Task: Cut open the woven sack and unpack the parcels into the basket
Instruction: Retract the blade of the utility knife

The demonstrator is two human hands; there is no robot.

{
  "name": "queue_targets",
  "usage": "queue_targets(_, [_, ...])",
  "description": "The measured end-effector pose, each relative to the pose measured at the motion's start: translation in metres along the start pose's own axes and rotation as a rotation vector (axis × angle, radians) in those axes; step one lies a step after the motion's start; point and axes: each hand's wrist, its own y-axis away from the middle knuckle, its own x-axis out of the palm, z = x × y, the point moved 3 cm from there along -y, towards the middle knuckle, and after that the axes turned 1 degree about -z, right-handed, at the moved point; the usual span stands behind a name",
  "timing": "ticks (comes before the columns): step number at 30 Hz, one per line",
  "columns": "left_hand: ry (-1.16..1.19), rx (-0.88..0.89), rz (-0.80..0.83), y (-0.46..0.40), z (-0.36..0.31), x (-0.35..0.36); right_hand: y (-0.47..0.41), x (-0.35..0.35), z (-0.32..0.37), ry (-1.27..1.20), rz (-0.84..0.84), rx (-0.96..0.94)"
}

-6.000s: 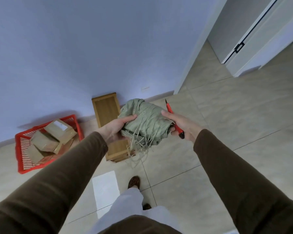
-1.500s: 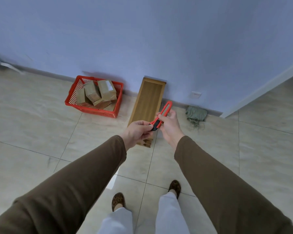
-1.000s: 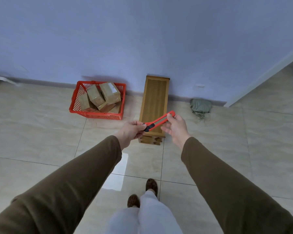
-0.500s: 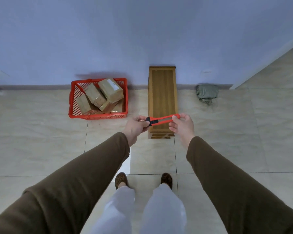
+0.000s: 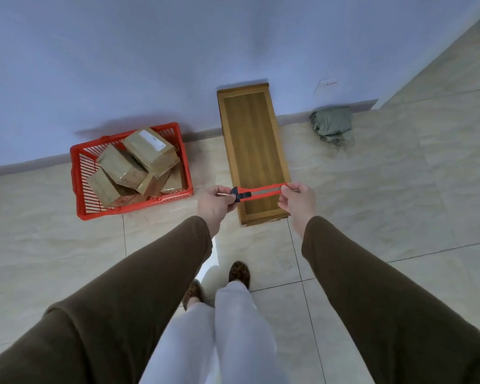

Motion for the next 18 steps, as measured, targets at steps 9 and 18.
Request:
queue_targets(9, [-0.07, 0.022, -0.018, -0.094, 0.037, 0.012, -0.078, 0.027, -0.045, 0.126, -0.038, -0.048])
queue_targets(18, [-0.11, 0.047, 0.011, -0.147, 0.06, 0.022, -0.122, 0.038, -0.072, 0.207, -0.103, -0.1])
